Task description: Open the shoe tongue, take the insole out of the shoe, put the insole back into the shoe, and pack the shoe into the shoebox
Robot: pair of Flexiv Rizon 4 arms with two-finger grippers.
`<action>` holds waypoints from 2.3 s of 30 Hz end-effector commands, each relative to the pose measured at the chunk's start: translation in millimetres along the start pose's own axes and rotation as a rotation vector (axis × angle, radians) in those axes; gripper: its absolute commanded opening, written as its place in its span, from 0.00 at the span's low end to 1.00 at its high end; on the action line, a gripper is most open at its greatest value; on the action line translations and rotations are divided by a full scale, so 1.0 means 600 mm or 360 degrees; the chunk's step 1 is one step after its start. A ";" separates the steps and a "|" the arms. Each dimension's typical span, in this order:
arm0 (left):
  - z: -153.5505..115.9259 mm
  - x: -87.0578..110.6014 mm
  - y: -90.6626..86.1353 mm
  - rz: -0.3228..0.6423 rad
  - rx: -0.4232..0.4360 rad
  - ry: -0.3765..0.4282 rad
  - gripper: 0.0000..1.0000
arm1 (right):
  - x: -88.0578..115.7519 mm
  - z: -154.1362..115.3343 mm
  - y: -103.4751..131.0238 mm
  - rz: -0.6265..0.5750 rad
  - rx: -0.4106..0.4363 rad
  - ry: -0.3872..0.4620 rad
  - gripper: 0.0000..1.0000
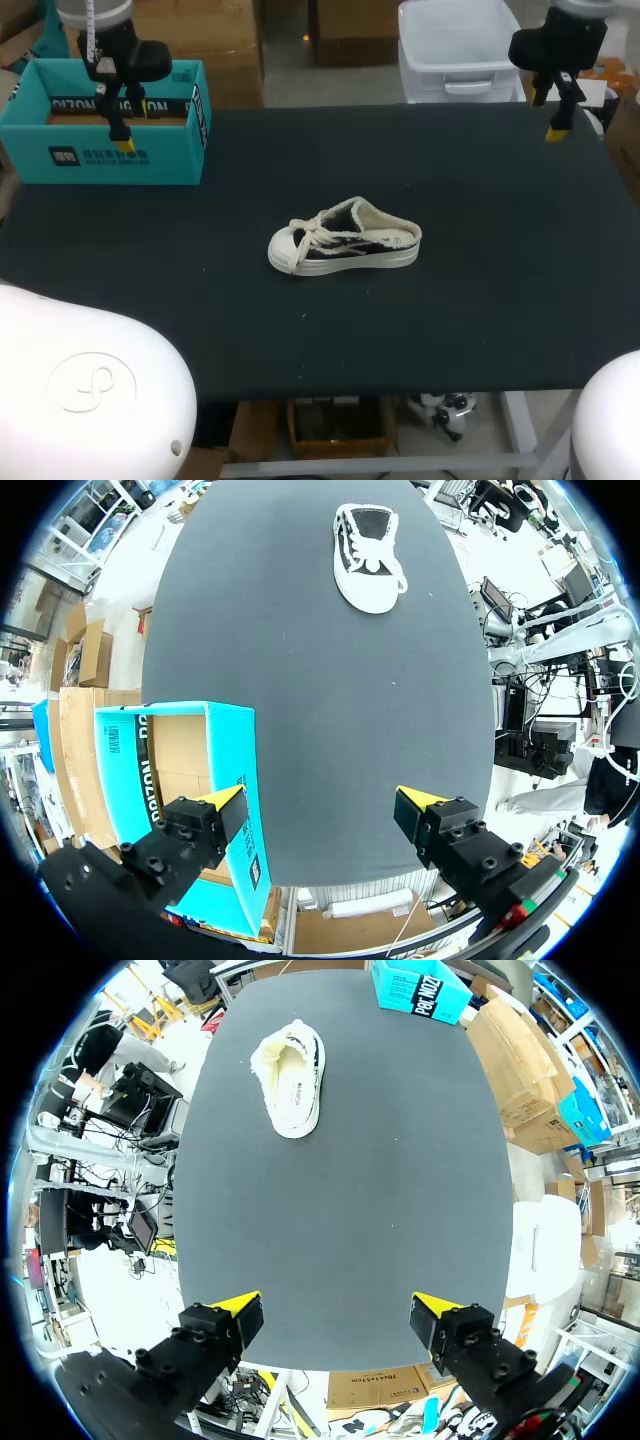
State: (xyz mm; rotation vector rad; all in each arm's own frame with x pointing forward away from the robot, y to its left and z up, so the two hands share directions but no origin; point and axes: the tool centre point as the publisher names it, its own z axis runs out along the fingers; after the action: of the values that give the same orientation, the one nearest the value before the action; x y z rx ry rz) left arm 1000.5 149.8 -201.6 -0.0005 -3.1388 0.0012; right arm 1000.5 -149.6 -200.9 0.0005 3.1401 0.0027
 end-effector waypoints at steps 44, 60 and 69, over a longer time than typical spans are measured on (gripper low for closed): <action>0.000 0.000 0.000 0.0000 0.0000 0.0000 1.00 | 0.000 -0.001 0.000 0.0000 0.0001 0.0003 1.00; -0.020 0.066 -0.049 -0.0242 -0.0040 0.0040 1.00 | 0.056 0.038 0.066 0.0069 -0.0270 -0.0053 1.00; -0.007 0.108 -0.092 -0.0505 -0.0039 0.0106 1.00 | 0.111 0.089 0.157 0.0111 -0.0504 -0.0084 1.00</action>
State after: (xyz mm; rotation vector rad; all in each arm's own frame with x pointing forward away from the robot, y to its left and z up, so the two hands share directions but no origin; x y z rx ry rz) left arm 939.6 99.3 -194.0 0.4508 -3.0215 -0.0213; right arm 944.0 -61.0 -239.2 0.0791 3.1504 0.4740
